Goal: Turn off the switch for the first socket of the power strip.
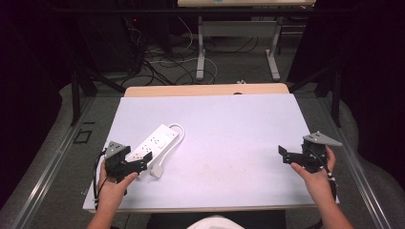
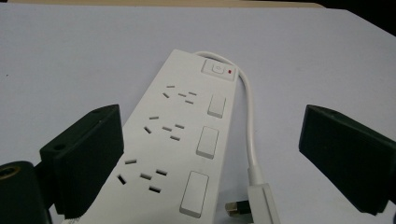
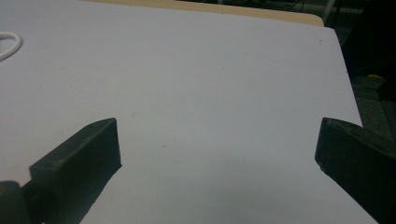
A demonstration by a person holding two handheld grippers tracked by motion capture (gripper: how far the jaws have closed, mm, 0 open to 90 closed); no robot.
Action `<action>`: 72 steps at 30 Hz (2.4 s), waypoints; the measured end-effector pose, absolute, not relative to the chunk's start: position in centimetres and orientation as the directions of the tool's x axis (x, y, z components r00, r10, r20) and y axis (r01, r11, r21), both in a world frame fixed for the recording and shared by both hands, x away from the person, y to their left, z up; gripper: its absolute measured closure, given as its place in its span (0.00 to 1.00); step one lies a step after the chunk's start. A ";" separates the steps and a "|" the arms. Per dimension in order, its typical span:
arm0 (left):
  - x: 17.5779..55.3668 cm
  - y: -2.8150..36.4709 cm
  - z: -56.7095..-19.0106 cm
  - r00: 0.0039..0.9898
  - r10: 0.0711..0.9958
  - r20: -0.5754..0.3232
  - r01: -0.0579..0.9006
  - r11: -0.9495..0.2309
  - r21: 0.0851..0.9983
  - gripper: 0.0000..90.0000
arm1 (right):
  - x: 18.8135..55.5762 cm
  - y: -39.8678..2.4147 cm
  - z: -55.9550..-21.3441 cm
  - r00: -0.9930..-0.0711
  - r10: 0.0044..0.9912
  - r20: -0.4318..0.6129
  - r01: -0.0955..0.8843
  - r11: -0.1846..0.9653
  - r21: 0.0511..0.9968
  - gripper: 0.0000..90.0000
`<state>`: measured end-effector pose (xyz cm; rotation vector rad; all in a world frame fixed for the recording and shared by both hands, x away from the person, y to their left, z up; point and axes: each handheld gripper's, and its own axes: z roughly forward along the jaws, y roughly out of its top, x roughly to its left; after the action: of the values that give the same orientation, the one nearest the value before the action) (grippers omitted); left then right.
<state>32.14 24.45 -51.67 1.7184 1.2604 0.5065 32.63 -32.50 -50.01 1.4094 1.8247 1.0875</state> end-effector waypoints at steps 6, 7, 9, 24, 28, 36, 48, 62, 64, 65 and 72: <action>32.0 24.4 -51.5 0.398 0.901 -0.171 0.518 -0.067 0.853 0.09 | 32.4 -32.5 -50.3 -0.278 0.960 0.026 0.481 0.116 0.869 0.00; 32.0 24.4 -51.5 0.398 0.902 -0.170 0.516 -0.067 0.854 0.09 | 32.4 -32.4 -50.3 -0.281 0.959 0.030 0.472 0.111 0.874 0.00; 32.0 24.3 -51.4 0.400 0.902 -0.162 0.512 -0.074 0.856 0.10 | 32.4 -32.3 -50.3 -0.291 0.957 0.020 0.458 0.121 0.881 0.01; 32.3 23.6 -50.6 0.421 0.894 -0.152 0.532 -0.107 0.840 0.16 | 32.1 -31.7 -50.1 -0.308 0.952 0.007 0.450 0.139 0.882 0.03; 32.6 23.5 -50.2 0.424 0.891 -0.163 0.549 -0.109 0.829 0.18 | 32.2 -31.6 -50.2 -0.311 0.950 0.009 0.446 0.138 0.885 0.04; 33.3 23.4 -49.5 0.437 0.884 -0.167 0.577 -0.134 0.805 0.22 | 32.1 -31.6 -50.1 -0.316 0.949 0.012 0.457 0.141 0.878 0.06; 34.3 23.4 -48.7 0.445 0.882 -0.154 0.599 -0.165 0.784 0.30 | 32.2 -31.4 -50.3 -0.319 0.948 0.013 0.459 0.143 0.877 0.08; 35.9 22.7 -47.8 0.459 0.879 -0.126 0.603 -0.205 0.771 0.30 | 32.2 -31.3 -50.4 -0.326 0.945 0.013 0.466 0.149 0.872 0.08; 36.2 22.5 -47.7 0.455 0.880 -0.135 0.608 -0.196 0.769 0.30 | 32.3 -31.2 -50.5 -0.324 0.946 0.017 0.463 0.143 0.875 0.08; 36.2 22.5 -47.7 0.455 0.880 -0.135 0.608 -0.196 0.769 0.30 | 32.3 -31.2 -50.5 -0.324 0.946 0.014 0.465 0.146 0.873 0.08; 37.1 22.2 -47.2 0.461 0.879 -0.124 0.620 -0.219 0.753 0.32 | 32.3 -31.2 -50.7 -0.328 0.944 0.019 0.472 0.147 0.869 0.08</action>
<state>37.07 22.16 -47.17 1.9413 1.2516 0.4265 32.33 -31.18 -50.68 1.3501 1.8765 1.1091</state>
